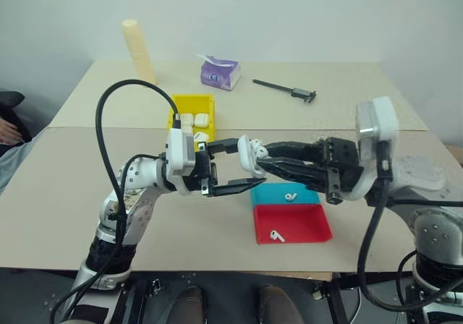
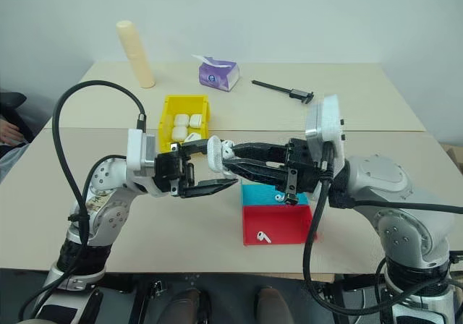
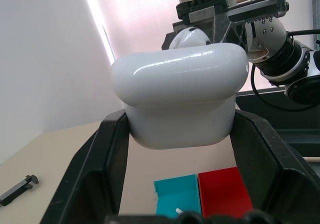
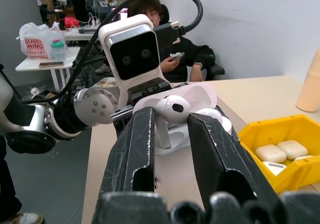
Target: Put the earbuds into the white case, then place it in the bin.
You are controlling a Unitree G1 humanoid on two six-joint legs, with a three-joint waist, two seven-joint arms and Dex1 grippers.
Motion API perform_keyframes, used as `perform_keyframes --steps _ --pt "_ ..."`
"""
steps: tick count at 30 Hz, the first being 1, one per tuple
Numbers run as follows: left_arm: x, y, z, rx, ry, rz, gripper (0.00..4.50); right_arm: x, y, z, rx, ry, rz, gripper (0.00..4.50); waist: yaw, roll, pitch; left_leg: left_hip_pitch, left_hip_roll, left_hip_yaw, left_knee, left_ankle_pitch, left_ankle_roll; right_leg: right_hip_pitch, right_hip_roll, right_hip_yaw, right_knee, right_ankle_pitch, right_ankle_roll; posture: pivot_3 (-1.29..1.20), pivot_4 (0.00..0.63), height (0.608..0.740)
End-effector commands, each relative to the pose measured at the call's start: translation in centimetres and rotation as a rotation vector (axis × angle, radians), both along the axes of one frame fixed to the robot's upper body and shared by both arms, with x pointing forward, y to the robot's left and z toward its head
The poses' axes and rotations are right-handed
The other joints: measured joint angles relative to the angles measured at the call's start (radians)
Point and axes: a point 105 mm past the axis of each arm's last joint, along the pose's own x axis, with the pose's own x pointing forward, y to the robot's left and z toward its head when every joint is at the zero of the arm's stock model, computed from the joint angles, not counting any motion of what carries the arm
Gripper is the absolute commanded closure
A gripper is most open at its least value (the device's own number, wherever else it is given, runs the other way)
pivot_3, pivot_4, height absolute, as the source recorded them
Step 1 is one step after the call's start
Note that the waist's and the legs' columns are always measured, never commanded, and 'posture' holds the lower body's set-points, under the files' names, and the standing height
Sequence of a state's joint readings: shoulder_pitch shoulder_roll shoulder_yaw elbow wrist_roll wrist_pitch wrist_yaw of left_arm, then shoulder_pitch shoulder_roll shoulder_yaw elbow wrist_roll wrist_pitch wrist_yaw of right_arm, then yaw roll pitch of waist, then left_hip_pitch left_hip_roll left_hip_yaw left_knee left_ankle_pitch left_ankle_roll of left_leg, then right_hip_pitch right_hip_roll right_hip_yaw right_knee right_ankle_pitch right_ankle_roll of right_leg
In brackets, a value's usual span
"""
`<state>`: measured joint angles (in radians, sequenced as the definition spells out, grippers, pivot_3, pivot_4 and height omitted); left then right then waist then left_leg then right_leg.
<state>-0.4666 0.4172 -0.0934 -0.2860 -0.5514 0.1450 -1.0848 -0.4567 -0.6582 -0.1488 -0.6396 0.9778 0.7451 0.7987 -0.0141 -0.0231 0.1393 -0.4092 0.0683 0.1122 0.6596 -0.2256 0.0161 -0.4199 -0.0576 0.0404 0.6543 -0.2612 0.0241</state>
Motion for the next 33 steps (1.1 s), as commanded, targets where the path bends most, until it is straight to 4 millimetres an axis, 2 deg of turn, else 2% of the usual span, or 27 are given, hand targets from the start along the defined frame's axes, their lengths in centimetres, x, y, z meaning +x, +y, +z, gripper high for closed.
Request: perform_keyframes --steps 1,3,6,11,19,22,24,30,31,33 --pt "-0.2 -0.1 1.3 -0.027 -0.060 0.001 1.73 -0.4 0.0 0.5 0.003 -0.066 0.002 3.23 0.000 0.000 0.000 0.000 0.000 0.000 0.000 0.000 0.000 0.000 0.000 0.000 0.000 0.000 0.000 0.00 0.150 0.740" --pt "-0.2 -0.1 1.2 -0.027 -0.061 0.000 1.73 -0.4 0.0 0.5 0.003 -0.077 -0.005 3.23 0.000 0.000 0.000 0.000 0.000 0.000 0.000 0.000 0.000 0.000 0.000 0.000 0.000 0.000 0.000 0.00 0.150 0.740" --pt "-0.2 0.0 1.1 -0.024 -0.059 0.003 1.73 -0.7 0.0 0.6 0.011 -0.090 0.014 2.62 0.001 0.000 0.000 0.000 0.000 0.000 0.000 0.000 0.000 0.000 0.000 0.000 0.000 0.000 0.000 0.00 0.150 0.740" --pt "-0.1 0.0 0.9 -0.017 -0.056 0.008 1.73 -0.7 -0.3 0.3 -0.030 -0.107 0.001 0.96 0.001 0.000 0.000 0.000 0.000 0.000 0.000 0.000 0.000 0.000 0.000 0.000 0.000 0.000 0.000 0.00 0.150 0.740" --pt "0.7 -0.1 -0.2 0.032 -0.040 0.025 1.73 -0.4 -2.1 2.0 -0.067 -0.163 -0.021 0.96 0.002 0.000 0.000 0.000 0.000 0.000 0.000 0.000 0.000 0.000 0.000 0.000 0.000 0.000 0.000 0.00 0.150 0.740" --pt "1.7 -0.9 -1.0 0.080 -0.042 0.060 1.73 0.2 -1.8 3.5 -0.099 -0.195 -0.030 1.55 0.000 0.000 0.000 0.000 0.000 0.000 0.000 0.000 0.000 0.000 0.000 0.000 0.000 0.000 0.000 0.00 0.150 0.740" --pt "2.5 -1.4 -1.9 0.156 -0.046 0.103 1.73 0.5 -1.4 4.1 -0.147 -0.224 -0.032 2.14 0.000 0.000 0.000 0.000 0.000 0.000 0.000 0.000 0.000 0.000 0.000 0.000 0.000 0.000 0.000 0.00 0.150 0.740" --pt "3.4 -2.7 -1.2 0.172 -0.097 0.118 1.73 1.2 0.4 3.1 -0.351 -0.315 -0.012 4.28 0.001 0.000 0.000 -0.003 0.000 0.000 0.000 0.000 0.000 -0.002 0.000 0.000 -0.002 0.000 0.000 0.00 0.150 0.740" --pt "3.6 -3.0 -1.0 0.166 -0.106 0.127 1.73 1.2 0.6 2.7 -0.370 -0.324 -0.001 4.46 0.002 0.000 0.000 -0.003 0.000 0.000 0.000 0.000 0.000 -0.002 0.000 0.000 -0.002 0.000 0.000 0.00 0.150 0.740" --pt "3.8 -3.5 -0.9 0.163 -0.117 0.140 1.73 1.4 0.8 2.2 -0.394 -0.331 0.009 4.46 0.006 0.000 0.000 -0.005 0.000 0.000 0.001 0.000 0.000 -0.002 0.000 -0.001 -0.003 0.001 0.001 0.00 0.150 0.740"
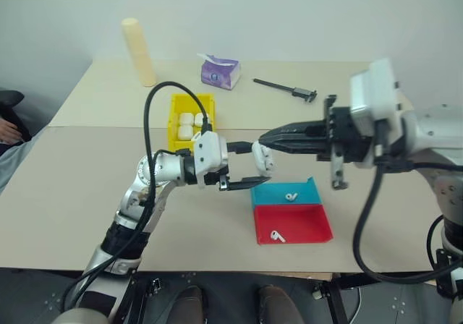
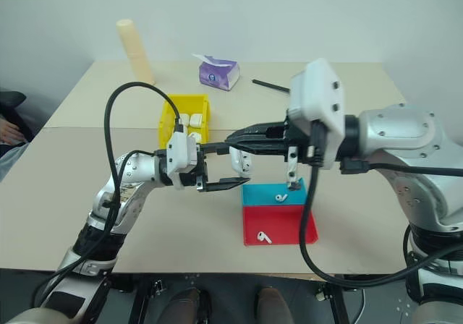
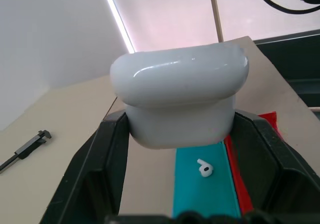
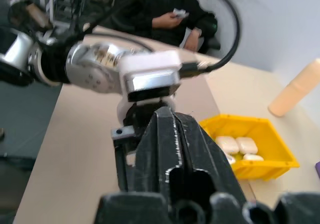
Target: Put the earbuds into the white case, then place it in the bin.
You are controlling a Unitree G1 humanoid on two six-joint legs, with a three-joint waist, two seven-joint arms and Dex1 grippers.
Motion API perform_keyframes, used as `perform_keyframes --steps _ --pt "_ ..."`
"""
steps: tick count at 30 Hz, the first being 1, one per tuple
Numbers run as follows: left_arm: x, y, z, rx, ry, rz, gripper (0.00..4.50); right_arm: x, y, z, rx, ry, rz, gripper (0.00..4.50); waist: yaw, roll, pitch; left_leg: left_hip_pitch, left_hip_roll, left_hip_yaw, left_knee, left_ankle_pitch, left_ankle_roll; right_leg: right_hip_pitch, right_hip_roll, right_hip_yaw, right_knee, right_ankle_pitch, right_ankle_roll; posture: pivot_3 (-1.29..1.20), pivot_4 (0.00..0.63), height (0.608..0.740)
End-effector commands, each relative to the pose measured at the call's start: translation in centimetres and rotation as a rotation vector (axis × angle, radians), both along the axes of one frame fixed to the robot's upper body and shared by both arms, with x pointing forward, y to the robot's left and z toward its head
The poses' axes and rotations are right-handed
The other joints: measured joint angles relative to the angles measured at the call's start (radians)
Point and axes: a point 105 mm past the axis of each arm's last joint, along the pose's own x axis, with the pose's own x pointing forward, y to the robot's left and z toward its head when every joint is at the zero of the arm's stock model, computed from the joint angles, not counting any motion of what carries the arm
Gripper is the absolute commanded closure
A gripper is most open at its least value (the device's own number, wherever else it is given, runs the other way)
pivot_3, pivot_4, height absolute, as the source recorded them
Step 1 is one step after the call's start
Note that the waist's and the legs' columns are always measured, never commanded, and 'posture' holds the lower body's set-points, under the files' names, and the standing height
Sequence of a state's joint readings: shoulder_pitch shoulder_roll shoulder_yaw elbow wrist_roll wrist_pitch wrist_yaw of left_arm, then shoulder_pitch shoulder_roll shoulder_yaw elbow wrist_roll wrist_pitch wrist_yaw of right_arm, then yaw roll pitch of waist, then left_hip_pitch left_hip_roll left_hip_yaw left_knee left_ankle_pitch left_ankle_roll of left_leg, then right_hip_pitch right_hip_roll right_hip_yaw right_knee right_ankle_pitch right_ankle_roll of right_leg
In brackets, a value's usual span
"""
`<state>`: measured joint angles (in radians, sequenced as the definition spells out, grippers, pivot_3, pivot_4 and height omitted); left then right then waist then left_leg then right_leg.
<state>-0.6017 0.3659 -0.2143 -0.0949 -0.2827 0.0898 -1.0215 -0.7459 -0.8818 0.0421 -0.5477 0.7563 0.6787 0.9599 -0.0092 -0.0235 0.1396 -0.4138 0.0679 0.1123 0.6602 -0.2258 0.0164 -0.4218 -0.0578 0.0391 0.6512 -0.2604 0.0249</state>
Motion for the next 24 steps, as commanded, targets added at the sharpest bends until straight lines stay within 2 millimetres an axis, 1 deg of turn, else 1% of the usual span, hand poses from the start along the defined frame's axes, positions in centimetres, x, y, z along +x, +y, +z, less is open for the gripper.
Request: perform_keyframes --steps 1,6,9,13,17,20,24 --pt "0.0 -0.9 1.3 -0.017 -0.074 0.007 1.73 0.0 0.3 0.0 -0.046 -0.074 0.012 4.46 0.001 0.000 0.000 -0.001 0.000 0.000 0.000 0.000 0.000 0.000 0.000 0.000 -0.001 0.000 0.000 0.00 0.150 0.740" --pt "-0.4 -1.3 1.7 -0.038 -0.088 -0.012 1.73 0.5 0.6 -1.1 -0.123 -0.126 0.002 4.46 -0.001 0.000 0.000 -0.001 0.000 0.000 0.000 0.000 0.000 -0.001 0.000 0.001 -0.002 0.001 0.001 0.00 0.150 0.740" --pt "-0.8 -1.3 1.8 -0.046 -0.094 -0.025 1.73 0.9 0.5 -1.3 -0.141 -0.142 -0.014 4.46 -0.001 0.000 0.000 -0.001 0.000 0.000 0.000 0.000 0.000 0.000 0.000 0.000 -0.002 0.001 0.001 0.00 0.150 0.740" --pt "-1.2 -0.9 1.7 -0.054 -0.089 -0.031 1.73 1.6 -0.2 -1.5 -0.179 -0.175 -0.058 4.46 -0.001 0.000 0.000 -0.001 0.000 0.000 0.000 0.000 0.000 0.000 0.000 0.000 -0.002 0.001 0.001 0.00 0.150 0.740" --pt "-1.4 -0.2 1.7 -0.061 -0.085 -0.023 1.73 1.7 -0.9 -1.4 -0.193 -0.183 -0.073 4.46 -0.001 0.000 0.000 -0.001 0.000 0.000 0.000 0.000 0.000 0.000 0.000 0.000 -0.002 0.001 0.001 0.00 0.150 0.740" --pt "-1.3 0.3 1.6 -0.065 -0.083 -0.011 1.73 1.1 -0.9 -0.6 -0.144 -0.196 -0.052 4.46 -0.001 0.000 0.000 -0.001 0.000 0.000 0.000 0.000 0.000 0.000 0.000 0.000 -0.002 0.001 0.001 0.00 0.150 0.740" --pt "-1.0 0.8 1.8 -0.091 -0.074 0.023 1.73 0.0 -0.8 2.0 0.024 -0.197 0.001 4.46 -0.001 0.000 0.000 -0.001 0.000 0.000 0.000 0.000 0.000 0.000 0.000 0.000 -0.002 0.001 0.001 0.00 0.150 0.740"
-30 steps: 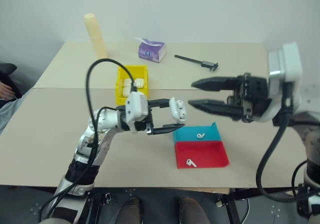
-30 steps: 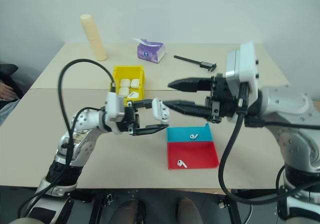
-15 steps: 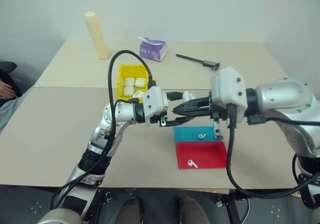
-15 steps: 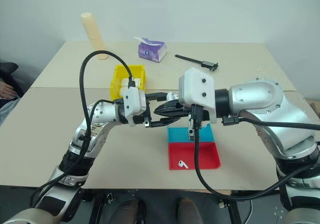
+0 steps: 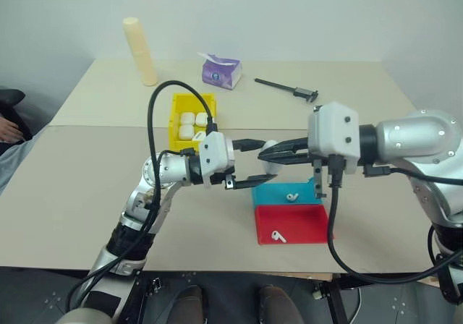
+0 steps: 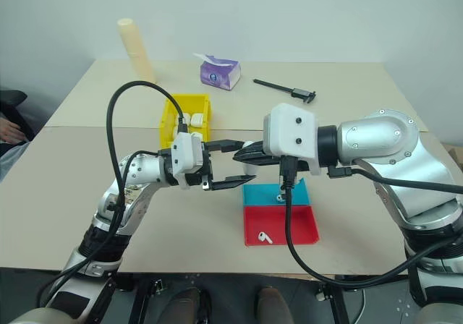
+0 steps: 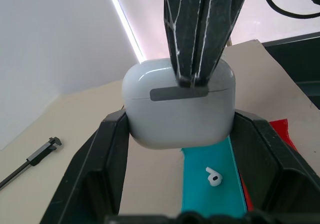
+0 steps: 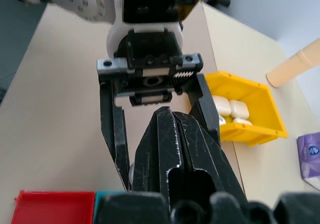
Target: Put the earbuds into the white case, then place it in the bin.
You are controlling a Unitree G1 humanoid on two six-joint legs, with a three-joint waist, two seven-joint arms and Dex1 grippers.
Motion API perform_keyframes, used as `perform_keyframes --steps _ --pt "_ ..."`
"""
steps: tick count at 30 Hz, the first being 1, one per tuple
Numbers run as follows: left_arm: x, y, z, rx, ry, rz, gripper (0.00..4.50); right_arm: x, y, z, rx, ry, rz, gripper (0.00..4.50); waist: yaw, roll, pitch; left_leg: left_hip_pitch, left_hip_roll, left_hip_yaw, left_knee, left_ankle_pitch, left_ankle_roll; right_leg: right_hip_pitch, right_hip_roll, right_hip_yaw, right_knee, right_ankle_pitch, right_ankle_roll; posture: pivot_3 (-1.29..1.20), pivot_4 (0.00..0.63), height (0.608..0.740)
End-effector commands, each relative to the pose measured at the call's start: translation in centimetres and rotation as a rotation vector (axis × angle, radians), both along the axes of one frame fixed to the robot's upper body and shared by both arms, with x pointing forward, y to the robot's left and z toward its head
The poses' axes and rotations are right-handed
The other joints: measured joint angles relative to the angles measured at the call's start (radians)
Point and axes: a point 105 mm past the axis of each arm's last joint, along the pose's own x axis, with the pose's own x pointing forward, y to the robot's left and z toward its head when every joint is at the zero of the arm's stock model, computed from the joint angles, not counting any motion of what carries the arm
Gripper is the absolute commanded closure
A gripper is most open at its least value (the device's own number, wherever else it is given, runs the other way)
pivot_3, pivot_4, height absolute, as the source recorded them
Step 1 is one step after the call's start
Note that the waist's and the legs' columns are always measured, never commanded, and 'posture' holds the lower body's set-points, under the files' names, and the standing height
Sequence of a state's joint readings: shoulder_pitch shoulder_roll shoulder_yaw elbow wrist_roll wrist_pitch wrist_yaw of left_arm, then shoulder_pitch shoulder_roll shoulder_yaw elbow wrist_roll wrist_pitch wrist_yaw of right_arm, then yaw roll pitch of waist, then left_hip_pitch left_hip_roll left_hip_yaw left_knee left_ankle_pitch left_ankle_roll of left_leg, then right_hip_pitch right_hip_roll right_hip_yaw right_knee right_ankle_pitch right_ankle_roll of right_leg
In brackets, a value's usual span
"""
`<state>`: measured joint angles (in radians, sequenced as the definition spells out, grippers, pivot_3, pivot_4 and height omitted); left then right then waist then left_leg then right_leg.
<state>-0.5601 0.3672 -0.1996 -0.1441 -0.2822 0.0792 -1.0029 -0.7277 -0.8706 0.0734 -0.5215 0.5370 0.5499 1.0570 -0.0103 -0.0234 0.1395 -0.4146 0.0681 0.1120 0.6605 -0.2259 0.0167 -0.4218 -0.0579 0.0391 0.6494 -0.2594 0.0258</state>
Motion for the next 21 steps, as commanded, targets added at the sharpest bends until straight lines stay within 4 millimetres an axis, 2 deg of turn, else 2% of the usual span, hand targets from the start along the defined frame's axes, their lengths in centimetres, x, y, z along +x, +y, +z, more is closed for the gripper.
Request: perform_keyframes --steps 1,4,6,9,12,15,17,21 --pt "-0.1 0.8 1.9 -0.091 -0.055 0.036 1.73 -1.0 -0.6 3.7 0.176 -0.059 0.030 4.46 0.000 0.000 0.000 0.000 0.000 0.000 0.000 0.000 0.000 0.000 0.000 0.000 0.000 0.000 0.000 0.00 0.150 0.740" --pt "2.2 1.9 3.4 -0.215 -0.049 0.220 1.73 -0.1 -2.0 4.4 0.272 -0.055 -0.061 4.46 0.001 0.000 0.000 0.000 0.000 0.000 0.000 0.000 0.000 0.000 0.000 0.000 0.000 0.000 0.000 0.00 0.150 0.740" --pt "4.1 2.7 4.6 -0.291 -0.065 0.372 1.73 0.3 -2.7 4.0 0.299 -0.042 -0.109 4.46 0.011 0.000 0.000 0.000 0.000 -0.001 0.000 0.000 0.000 0.002 -0.001 0.000 0.000 0.000 0.001 0.00 0.150 0.740" --pt "8.4 4.8 6.0 -0.332 -0.049 0.683 1.73 1.0 -3.3 2.2 0.294 0.003 -0.177 4.46 0.020 0.000 0.000 0.000 -0.001 -0.001 0.001 0.000 0.000 0.002 -0.001 -0.001 0.000 0.001 0.001 0.00 0.150 0.740" --pt "12.0 7.5 5.3 -0.315 0.000 0.950 1.73 1.7 -3.4 0.0 0.272 0.058 -0.218 4.46 0.021 0.000 0.000 0.000 -0.001 -0.001 0.001 0.000 0.000 0.002 0.000 0.000 -0.001 0.001 0.001 0.00 0.150 0.740" --pt "13.8 8.8 4.1 -0.284 -0.004 1.087 1.73 2.2 -3.3 -1.1 0.253 0.080 -0.241 4.46 0.013 0.000 0.000 0.000 -0.001 0.000 0.000 0.000 0.000 0.001 0.000 0.001 -0.001 0.001 0.002 0.00 0.150 0.740" --pt "14.9 9.4 2.9 -0.244 0.022 1.146 1.73 2.5 -3.3 -1.7 0.234 0.082 -0.256 4.46 0.013 0.000 0.000 -0.001 -0.001 0.000 0.000 0.000 0.000 0.000 0.000 0.001 -0.001 0.001 0.001 0.00 0.150 0.740" --pt "15.8 9.5 1.4 -0.234 0.070 1.150 1.73 2.8 -3.4 -2.3 0.211 0.091 -0.282 4.46 0.019 -0.001 0.000 -0.001 -0.001 0.002 0.000 0.000 0.000 0.000 0.000 -0.001 -0.001 0.001 0.001 0.00 0.150 0.740"
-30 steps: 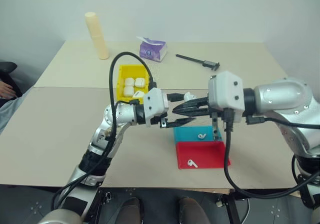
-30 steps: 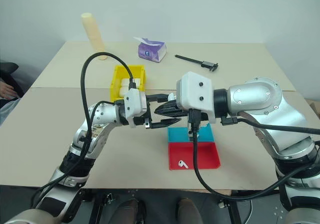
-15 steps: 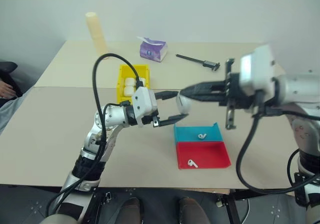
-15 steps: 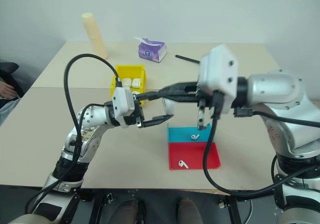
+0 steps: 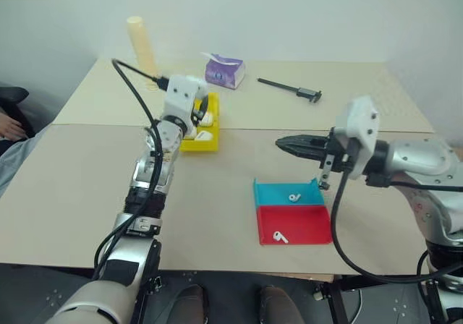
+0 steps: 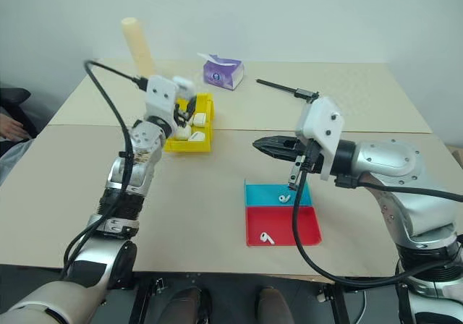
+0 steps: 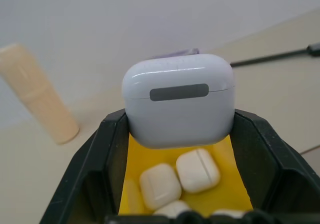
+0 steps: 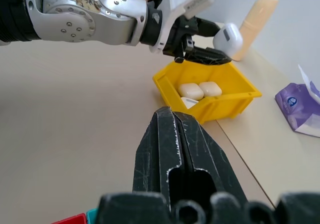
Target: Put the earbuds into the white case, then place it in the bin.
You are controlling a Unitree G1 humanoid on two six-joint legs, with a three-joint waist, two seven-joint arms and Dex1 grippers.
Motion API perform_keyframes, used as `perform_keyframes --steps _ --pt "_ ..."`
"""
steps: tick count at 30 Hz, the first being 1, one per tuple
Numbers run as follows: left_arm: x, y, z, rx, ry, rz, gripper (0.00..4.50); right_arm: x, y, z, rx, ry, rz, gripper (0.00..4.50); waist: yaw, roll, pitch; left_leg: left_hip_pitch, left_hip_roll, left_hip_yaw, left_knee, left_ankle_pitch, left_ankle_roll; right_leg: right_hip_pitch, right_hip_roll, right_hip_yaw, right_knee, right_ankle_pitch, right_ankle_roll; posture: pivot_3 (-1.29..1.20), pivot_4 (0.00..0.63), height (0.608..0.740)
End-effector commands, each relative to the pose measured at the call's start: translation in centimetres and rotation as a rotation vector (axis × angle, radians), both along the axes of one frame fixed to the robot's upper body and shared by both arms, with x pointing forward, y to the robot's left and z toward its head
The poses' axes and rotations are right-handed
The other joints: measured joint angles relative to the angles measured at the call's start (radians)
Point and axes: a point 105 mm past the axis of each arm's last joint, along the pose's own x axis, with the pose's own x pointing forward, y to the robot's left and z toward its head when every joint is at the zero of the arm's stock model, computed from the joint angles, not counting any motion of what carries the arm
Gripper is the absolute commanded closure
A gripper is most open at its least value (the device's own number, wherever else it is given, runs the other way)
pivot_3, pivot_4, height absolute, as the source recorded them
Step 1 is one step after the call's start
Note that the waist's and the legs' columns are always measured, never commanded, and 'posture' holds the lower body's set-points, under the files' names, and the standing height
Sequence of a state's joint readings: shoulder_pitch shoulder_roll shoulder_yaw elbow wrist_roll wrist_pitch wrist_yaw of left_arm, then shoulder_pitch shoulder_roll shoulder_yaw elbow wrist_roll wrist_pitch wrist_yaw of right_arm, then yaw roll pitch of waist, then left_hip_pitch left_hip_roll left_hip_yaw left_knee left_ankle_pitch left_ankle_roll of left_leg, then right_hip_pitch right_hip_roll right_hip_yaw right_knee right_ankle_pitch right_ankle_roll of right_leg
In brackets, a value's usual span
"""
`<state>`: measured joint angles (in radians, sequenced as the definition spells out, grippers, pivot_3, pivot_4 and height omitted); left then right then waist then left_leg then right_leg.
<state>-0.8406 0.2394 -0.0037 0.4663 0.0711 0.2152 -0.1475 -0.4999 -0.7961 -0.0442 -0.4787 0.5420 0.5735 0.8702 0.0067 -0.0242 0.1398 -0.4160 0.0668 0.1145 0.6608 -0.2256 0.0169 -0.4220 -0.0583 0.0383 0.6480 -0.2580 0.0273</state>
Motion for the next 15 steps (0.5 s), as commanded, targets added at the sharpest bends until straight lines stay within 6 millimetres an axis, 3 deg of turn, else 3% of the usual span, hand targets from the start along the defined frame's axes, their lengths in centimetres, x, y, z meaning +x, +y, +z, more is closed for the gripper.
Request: perform_keyframes --steps 1,5,11,15 --pt "0.6 -0.6 2.1 -0.011 -0.073 -0.009 1.02 0.1 -0.1 0.4 -0.017 -0.042 -0.020 4.50 0.004 0.000 0.000 0.000 0.000 0.001 0.000 0.000 0.000 0.000 0.000 0.000 0.000 0.000 0.000 0.00 0.150 0.740" --pt "1.1 -1.0 1.2 -0.004 -0.077 -0.025 0.05 0.2 -0.4 -0.2 -0.034 -0.038 -0.041 4.50 0.006 0.000 0.000 0.000 0.000 0.002 0.000 0.000 0.000 0.001 0.000 -0.001 -0.001 0.000 0.000 0.00 0.150 0.740" --pt "0.7 -1.8 1.1 -0.023 -0.074 -0.084 0.05 0.5 -0.6 -0.8 -0.067 -0.030 -0.065 4.50 0.004 0.000 0.000 0.000 0.000 0.002 0.000 0.000 0.000 0.000 0.000 -0.001 0.000 0.000 0.000 0.00 0.150 0.740" --pt "-3.4 -2.5 3.4 -0.302 -0.115 -0.414 0.05 -0.3 -1.2 -1.2 -0.101 -0.029 -0.039 4.50 -0.001 0.000 0.000 0.000 0.000 0.003 0.000 0.000 -0.001 0.000 0.000 0.000 0.000 0.000 0.000 0.00 0.150 0.740"
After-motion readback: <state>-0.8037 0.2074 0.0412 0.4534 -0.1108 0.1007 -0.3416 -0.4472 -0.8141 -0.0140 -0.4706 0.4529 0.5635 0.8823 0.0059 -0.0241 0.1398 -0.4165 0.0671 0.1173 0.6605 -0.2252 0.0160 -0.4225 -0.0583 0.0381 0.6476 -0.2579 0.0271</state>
